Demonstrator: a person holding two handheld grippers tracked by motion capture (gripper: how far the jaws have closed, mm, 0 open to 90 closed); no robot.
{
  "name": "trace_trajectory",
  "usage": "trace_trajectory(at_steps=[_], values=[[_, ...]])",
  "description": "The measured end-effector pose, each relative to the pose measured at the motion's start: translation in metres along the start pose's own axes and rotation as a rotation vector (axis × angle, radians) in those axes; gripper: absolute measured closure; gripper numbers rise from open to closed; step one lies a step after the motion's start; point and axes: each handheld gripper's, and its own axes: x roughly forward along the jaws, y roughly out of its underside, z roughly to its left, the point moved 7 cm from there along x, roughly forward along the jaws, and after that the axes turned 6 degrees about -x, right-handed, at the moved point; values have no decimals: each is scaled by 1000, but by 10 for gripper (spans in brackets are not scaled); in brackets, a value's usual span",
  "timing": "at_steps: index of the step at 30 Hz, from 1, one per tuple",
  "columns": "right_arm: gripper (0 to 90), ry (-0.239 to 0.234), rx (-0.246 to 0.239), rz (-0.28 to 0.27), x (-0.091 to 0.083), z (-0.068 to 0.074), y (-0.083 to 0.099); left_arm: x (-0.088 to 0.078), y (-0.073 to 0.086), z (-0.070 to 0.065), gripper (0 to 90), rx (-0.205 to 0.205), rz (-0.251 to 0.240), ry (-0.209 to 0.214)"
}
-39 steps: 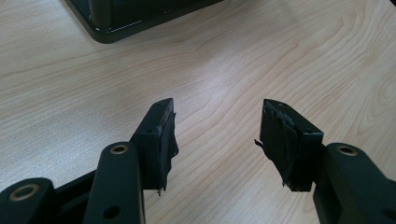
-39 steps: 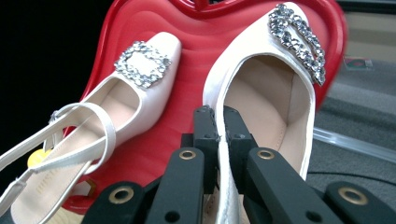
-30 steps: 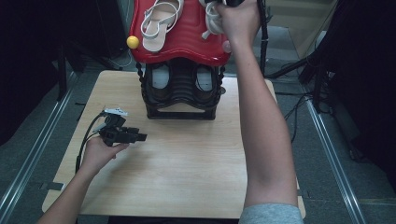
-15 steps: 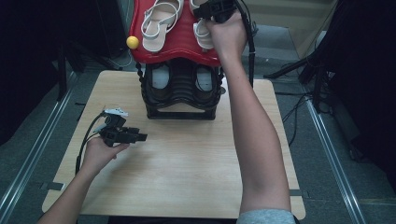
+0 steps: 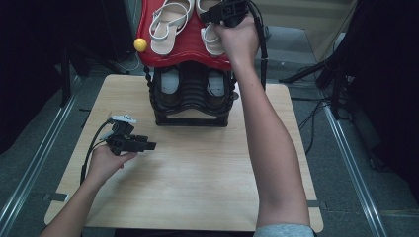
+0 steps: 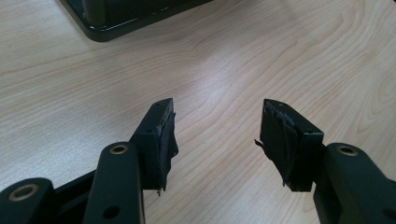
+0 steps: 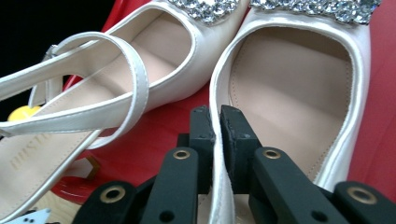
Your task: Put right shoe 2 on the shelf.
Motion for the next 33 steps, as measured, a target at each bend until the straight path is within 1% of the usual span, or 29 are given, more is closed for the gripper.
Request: trace_trajectory(at_steps=[2,3,5,9,13,16,18,21,24,30,33], values=[[810,-21,18,-20,-3,0,-3,0,0,-1,455,1,1,1],[791,-21,24,-28,-4,0,-4,0,0,0,455,3,1,-1],[781,-17,20,-29,-7,0,-7,0,1,0,455,2,4,0],[738,-12,28,-31,-9,-2,-10,1,1,1,455,2,5,-1],[692,-36,52,-44,-12,-3,-12,1,0,0,455,-2,4,0],[672,-19,39,-59,-17,-4,-14,2,1,0,454,2,12,-4],[671,-23,36,-68,-21,-4,-16,3,1,1,455,2,16,-3],[652,-16,28,-73,-28,-6,-18,3,1,0,456,3,15,-3],[618,-9,30,-83,-34,-12,-17,2,1,0,456,4,14,-3],[580,-1,25,-93,-45,-23,-13,4,1,0,456,0,16,-5],[532,5,24,-100,-50,-28,-10,4,1,0,456,3,17,-5]])
